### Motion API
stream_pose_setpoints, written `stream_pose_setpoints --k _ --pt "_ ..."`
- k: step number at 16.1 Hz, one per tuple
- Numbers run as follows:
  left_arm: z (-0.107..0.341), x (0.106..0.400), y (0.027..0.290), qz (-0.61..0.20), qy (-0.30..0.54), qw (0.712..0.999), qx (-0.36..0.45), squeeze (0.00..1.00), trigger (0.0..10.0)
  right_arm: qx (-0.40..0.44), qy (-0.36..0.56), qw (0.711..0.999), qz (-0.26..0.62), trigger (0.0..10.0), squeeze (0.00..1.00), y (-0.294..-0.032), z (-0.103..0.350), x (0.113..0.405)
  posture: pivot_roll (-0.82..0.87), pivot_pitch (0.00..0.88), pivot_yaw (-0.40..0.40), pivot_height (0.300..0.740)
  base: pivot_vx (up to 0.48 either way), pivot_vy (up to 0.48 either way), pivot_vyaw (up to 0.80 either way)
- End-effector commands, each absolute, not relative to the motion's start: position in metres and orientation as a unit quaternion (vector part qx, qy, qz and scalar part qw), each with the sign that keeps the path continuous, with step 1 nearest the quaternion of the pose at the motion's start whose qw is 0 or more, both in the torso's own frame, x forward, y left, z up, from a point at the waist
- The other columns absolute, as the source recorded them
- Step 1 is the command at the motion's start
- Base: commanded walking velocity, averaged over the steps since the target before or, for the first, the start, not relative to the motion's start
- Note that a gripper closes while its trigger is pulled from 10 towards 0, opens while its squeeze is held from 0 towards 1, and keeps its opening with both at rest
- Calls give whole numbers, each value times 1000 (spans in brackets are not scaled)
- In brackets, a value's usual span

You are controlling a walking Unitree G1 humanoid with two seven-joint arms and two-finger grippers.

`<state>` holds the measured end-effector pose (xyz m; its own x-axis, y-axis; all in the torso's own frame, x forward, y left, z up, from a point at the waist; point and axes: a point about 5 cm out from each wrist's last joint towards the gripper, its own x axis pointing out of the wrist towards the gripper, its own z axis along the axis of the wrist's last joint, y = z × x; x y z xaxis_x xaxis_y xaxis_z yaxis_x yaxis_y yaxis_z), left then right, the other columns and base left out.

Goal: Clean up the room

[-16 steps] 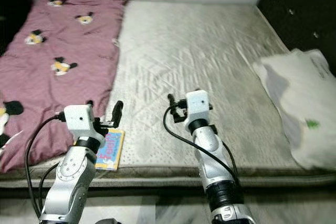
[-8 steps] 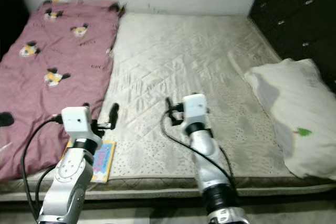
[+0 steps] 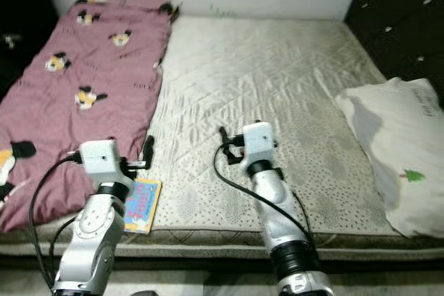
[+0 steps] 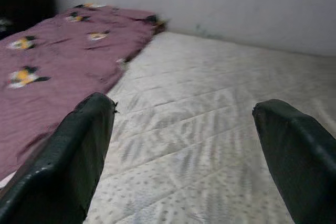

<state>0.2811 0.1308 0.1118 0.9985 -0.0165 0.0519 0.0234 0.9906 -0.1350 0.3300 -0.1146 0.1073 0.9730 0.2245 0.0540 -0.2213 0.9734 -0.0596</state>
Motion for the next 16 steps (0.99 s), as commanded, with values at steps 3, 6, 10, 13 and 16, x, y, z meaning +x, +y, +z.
stream_pose_setpoints --k 3,6,10,13,16 --pt "108 280 129 3 -17 997 -77 0 10000 -23 -28 992 119 10000 0 -109 105 327 51 104 -29 740 0 480 0" --pt "109 280 130 6 -18 997 -74 0 10000 -26 -29 992 122 10000 0 -110 106 328 51 100 -31 740 0 480 0" --pt "109 280 134 13 -19 997 -72 0 10000 -34 -30 991 124 10000 0 -111 107 330 54 100 -32 740 0 480 0" --pt "109 280 133 5 -17 997 -76 0 10000 -34 -28 991 130 10000 0 -108 106 330 54 100 -32 740 0 480 0" --pt "111 280 134 4 -27 997 -73 0 10000 -36 -30 990 134 10000 0 -106 106 330 56 99 -31 740 0 450 0"
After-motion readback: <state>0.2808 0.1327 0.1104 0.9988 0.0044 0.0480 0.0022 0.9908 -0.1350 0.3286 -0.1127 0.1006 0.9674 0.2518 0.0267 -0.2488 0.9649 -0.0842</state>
